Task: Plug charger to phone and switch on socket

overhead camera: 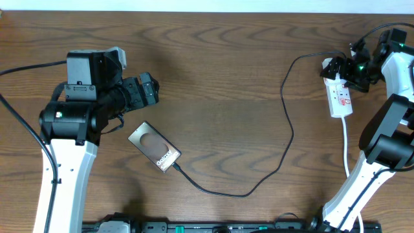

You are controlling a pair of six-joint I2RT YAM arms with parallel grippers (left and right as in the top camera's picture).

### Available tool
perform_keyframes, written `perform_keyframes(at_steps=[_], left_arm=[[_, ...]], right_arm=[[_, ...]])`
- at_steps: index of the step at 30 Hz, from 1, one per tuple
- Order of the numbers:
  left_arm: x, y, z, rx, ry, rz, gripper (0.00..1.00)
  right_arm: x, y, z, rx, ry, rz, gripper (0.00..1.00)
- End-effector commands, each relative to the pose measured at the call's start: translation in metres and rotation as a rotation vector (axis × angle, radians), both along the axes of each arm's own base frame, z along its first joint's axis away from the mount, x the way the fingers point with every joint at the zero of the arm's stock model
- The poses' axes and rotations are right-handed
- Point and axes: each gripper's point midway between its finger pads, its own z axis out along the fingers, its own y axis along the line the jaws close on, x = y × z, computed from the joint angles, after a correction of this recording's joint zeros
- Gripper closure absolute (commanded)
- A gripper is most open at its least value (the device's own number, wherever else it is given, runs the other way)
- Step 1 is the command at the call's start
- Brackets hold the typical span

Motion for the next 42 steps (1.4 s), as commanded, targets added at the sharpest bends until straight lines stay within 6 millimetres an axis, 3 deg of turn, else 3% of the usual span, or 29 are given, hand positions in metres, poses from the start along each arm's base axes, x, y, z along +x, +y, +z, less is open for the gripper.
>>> perform_keyframes(at_steps=[1, 25, 30, 33, 36, 39, 42], left_arm=[[0.003, 0.001, 0.005, 0.021, -0.017, -0.008, 0.03], [-0.001, 0.001, 0.003, 0.022, 0.002, -0.008, 0.03], [-0.001, 0.001, 0.003, 0.022, 0.002, -0.008, 0.03], [0.0, 0.001, 0.003, 0.022, 0.001, -0.008, 0.03], [0.0, 0.001, 0.003, 0.022, 0.001, -0.008, 0.03], [0.0, 0.001, 0.003, 0.022, 0.001, -0.008, 0.03], [0.0, 0.001, 0.003, 0.022, 0.002, -0.008, 0.03]], right_arm=[[-0.001, 0.018, -0.005, 0.091, 0.008, 0.022, 0.01], [-0.001, 0.039, -0.011, 0.123, 0.008, 0.069, 0.01], [0.002, 0.029, -0.006, 0.113, 0.008, 0.024, 0.01], [0.002, 0.015, 0.009, 0.108, 0.008, -0.01, 0.01], [-0.002, -0.016, 0.035, 0.019, 0.037, -0.1, 0.01], [-0.007, -0.041, 0.079, -0.091, 0.018, -0.174, 0.01], [-0.014, -0.048, 0.126, -0.152, -0.031, -0.215, 0.01]])
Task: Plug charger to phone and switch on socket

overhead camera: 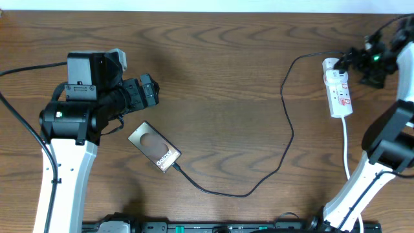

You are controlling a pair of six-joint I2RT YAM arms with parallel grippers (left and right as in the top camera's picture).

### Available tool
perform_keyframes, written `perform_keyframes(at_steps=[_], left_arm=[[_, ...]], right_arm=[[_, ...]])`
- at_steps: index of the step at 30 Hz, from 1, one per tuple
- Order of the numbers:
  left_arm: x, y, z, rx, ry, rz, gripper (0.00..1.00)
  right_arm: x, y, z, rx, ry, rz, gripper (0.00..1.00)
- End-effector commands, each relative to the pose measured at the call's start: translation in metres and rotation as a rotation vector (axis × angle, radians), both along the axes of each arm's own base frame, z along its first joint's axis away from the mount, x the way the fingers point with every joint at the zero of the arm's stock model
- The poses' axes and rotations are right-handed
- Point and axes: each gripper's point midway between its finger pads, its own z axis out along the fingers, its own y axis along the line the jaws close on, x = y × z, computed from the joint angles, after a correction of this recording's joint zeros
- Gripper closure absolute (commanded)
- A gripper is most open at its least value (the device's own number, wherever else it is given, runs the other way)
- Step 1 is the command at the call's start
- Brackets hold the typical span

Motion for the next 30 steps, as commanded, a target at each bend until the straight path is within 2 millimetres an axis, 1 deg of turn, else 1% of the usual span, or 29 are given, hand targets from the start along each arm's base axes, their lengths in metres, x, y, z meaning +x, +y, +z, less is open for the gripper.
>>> perform_keyframes(at_steps=[1, 2, 3, 4, 7, 10, 11, 16, 17, 20, 30], left_arm=[[0.003, 0.001, 0.006, 0.021, -0.019, -0.008, 0.03], [0.003, 0.001, 0.006, 0.021, -0.019, -0.008, 0.03], [0.003, 0.001, 0.006, 0.02, -0.018, -0.008, 0.03], [0.002, 0.001, 0.005, 0.021, -0.016, -0.008, 0.03], [0.002, 0.001, 0.005, 0.021, -0.014, -0.008, 0.03], [0.002, 0.001, 0.005, 0.021, -0.014, -0.008, 0.03], [0.002, 0.001, 0.005, 0.021, -0.014, -0.008, 0.03], [0.002, 0.001, 0.005, 0.021, -0.015, -0.008, 0.03], [0.002, 0.001, 0.005, 0.021, -0.014, -0.008, 0.03], [0.002, 0.001, 0.005, 0.021, -0.014, -0.008, 0.03], [0.002, 0.001, 0.005, 0.021, -0.014, -0.008, 0.03]], right_arm=[[-0.008, -0.022, 0.086, -0.15, -0.111, -0.102, 0.01], [-0.013, -0.022, 0.103, -0.166, -0.128, -0.123, 0.01], [-0.022, -0.019, 0.126, -0.18, -0.153, -0.15, 0.01], [-0.031, -0.014, 0.145, -0.184, -0.176, -0.163, 0.01], [-0.055, 0.001, 0.185, -0.189, -0.229, -0.188, 0.01], [-0.082, 0.02, 0.23, -0.215, -0.318, -0.174, 0.01], [-0.09, 0.025, 0.238, -0.218, -0.332, -0.172, 0.01], [-0.122, 0.038, 0.266, -0.234, -0.379, -0.173, 0.01], [-0.125, 0.039, 0.269, -0.236, -0.388, -0.174, 0.01], [-0.129, 0.041, 0.275, -0.241, -0.405, -0.175, 0.01], [-0.129, 0.041, 0.274, -0.241, -0.402, -0.174, 0.01]])
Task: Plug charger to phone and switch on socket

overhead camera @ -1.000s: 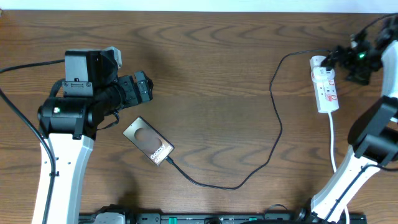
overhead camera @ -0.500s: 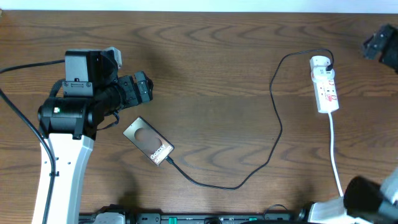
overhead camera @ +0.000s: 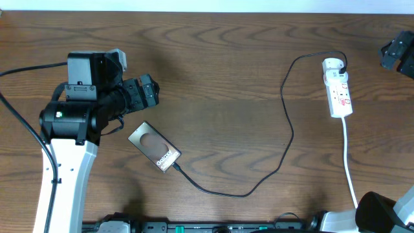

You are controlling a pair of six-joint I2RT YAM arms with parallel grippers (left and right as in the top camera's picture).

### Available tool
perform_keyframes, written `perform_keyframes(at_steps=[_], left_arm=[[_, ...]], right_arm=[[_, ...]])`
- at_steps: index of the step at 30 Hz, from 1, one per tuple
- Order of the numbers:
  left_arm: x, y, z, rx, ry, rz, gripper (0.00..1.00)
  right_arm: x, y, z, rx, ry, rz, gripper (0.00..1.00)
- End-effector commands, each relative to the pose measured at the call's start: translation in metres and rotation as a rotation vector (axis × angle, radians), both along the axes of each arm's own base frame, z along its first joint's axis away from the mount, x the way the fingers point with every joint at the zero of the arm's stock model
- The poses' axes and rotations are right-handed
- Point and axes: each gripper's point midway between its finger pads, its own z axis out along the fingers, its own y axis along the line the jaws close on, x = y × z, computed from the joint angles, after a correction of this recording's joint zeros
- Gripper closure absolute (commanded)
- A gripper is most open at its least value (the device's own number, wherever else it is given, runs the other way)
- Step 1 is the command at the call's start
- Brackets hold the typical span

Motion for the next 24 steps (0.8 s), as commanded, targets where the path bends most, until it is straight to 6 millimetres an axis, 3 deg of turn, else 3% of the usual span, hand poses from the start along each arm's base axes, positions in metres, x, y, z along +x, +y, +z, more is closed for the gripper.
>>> perform_keyframes(at_steps=[1, 20, 24], left_arm=[[0.003, 0.001, 0.006, 0.02, -0.018, -0.008, 0.03], [0.002, 0.001, 0.007, 0.021, -0.023, -0.008, 0.03], [-0.013, 0.002, 0.013, 0.021, -0.019, -0.008, 0.03]], right_arm=[[-0.003, 0.001, 0.004, -0.004, -0.008, -0.01, 0.01], [-0.003, 0.001, 0.004, -0.003, -0.008, -0.01, 0.01], [-0.003, 0.001, 0.004, -0.004, -0.008, -0.01, 0.01]])
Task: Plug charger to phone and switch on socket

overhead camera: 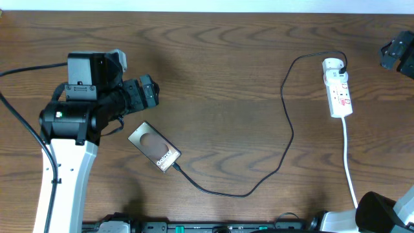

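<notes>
The phone (154, 147) lies face down left of centre, with the black charger cable (284, 149) plugged into its lower right end. The cable loops right and up to a charger plug (333, 63) seated at the top of the white power strip (339, 96). My left gripper (151, 91) hovers just above and left of the phone, apart from it; its jaws are too dark to read. Only a dark piece of my right gripper (396, 54) shows at the right edge, well away from the strip.
The strip's white cord (350, 168) runs down toward the front right edge. My left arm's white base and black cable (26, 139) fill the left side. The right arm's base (381, 217) sits at the bottom right corner.
My right gripper was at the top end of the power strip by the charger plug. It then stood just right of the strip, and later had withdrawn to the right edge, where it stays. The left arm, phone and cable have not moved.
</notes>
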You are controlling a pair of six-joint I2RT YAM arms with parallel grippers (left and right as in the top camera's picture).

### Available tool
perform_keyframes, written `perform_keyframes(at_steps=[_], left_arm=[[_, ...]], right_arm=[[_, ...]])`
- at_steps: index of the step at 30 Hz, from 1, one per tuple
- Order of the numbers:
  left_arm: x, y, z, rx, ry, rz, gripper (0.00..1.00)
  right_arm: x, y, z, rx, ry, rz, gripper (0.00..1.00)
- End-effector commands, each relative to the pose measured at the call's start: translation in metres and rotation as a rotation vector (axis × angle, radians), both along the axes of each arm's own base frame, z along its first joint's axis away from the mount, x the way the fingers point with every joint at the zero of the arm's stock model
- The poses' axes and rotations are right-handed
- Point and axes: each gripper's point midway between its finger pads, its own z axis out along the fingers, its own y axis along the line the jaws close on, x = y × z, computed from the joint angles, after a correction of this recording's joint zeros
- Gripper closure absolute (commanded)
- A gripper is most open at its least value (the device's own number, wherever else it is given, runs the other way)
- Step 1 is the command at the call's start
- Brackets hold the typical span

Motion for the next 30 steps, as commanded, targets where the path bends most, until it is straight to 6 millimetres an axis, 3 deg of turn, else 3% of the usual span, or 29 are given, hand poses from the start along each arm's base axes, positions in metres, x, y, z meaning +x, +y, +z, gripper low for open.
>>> perform_keyframes(at_steps=[1, 11, 14, 18, 24, 30], left_arm=[[-0.013, 0.002, 0.017, 0.019, -0.038, -0.008, 0.03], [-0.066, 0.004, 0.06, 0.028, -0.217, -0.009, 0.03], [-0.088, 0.004, 0.061, 0.033, -0.283, -0.015, 0.03], [-0.109, 0.006, 0.047, 0.025, -0.378, -0.012, 0.03], [-0.107, 0.006, 0.016, -0.027, -0.6, 0.019, 0.03], [-0.09, 0.004, 0.014, -0.093, -0.898, 0.041, 0.03]], right_arm=[[-0.003, 0.001, 0.004, -0.004, -0.008, -0.01, 0.01], [-0.003, 0.001, 0.004, -0.004, -0.008, -0.01, 0.01], [-0.003, 0.001, 0.004, -0.004, -0.008, -0.01, 0.01], [-0.003, 0.001, 0.004, -0.004, -0.008, -0.01, 0.01], [-0.003, 0.001, 0.004, -0.003, -0.008, -0.01, 0.01], [-0.003, 0.001, 0.004, -0.004, -0.008, -0.01, 0.01]])
